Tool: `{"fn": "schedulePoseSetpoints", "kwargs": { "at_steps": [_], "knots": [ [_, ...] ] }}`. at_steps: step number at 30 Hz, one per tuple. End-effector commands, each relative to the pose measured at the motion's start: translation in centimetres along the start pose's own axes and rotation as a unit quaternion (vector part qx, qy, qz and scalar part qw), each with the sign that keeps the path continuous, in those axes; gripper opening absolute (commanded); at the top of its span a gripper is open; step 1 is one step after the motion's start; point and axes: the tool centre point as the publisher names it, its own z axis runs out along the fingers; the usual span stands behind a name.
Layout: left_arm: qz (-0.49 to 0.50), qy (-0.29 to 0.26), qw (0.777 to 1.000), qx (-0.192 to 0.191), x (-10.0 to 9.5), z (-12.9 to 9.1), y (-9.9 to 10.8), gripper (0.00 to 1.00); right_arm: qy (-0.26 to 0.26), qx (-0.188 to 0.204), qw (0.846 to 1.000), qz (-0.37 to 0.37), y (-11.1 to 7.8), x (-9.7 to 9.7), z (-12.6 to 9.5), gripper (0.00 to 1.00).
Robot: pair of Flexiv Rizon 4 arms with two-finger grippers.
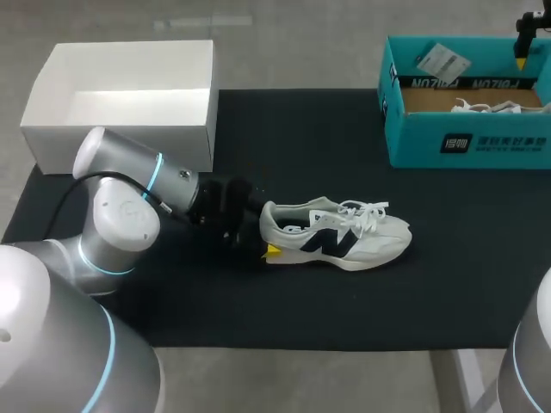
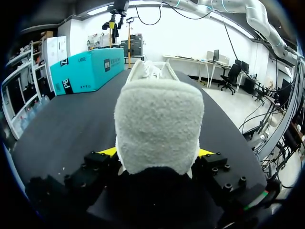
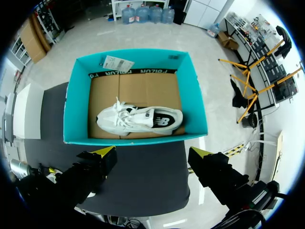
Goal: Take the shoe out of the shoebox, open the shoe tongue, remove and reinsert the insole, then place the shoe into the shoebox
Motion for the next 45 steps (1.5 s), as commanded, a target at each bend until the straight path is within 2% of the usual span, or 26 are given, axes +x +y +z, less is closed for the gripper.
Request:
{"fn": "schedulePoseSetpoints", "kwargs": {
  "at_steps": [1, 7, 15, 18, 24, 29, 31, 45],
  "knots": [
    [0.0, -0.001, 1.0, -0.002, -0.1, 0.0, 0.1, 0.0, -0.012, -0.01, 1.0, 0.017, -1.7, 2.0, -0.6, 1.0],
    [0.0, -0.001, 1.0, -0.002, -0.1, 0.0, 0.1, 0.0, -0.014, -0.022, 0.999, 0.043, -4.1, 5.2, -1.8, 1.0],
    [0.0, -0.001, 1.0, -0.002, -0.1, 0.0, 0.1, 0.0, -0.008, -0.006, 0.997, 0.072, -7.6, 10.1, -3.0, 1.0],
    [0.0, -0.001, 1.0, -0.002, -0.1, 0.0, 0.1, 0.0, -0.025, 0.013, 0.997, 0.072, -9.1, 12.0, -2.7, 1.0],
    [0.0, -0.001, 1.0, -0.002, -0.1, 0.0, 0.1, 0.0, -0.007, 0.044, 0.997, 0.065, -12.7, 16.1, -0.9, 1.0],
    [0.0, -0.001, 1.0, -0.002, -0.1, 0.0, 0.1, 0.0, 0.022, 0.042, 0.998, 0.034, -14.7, 19.1, 0.0, 1.0],
    [0.0, -0.001, 1.0, -0.002, -0.1, 0.0, 0.1, 0.0, 0.001, 0.038, 0.999, 0.032, -15.2, 20.2, 0.3, 1.0],
    [0.0, -0.001, 1.0, -0.002, -0.1, 0.0, 0.1, 0.0, 0.001, 0.038, 0.999, 0.032, -15.2, 20.2, 0.3, 1.0]
  ]
}}
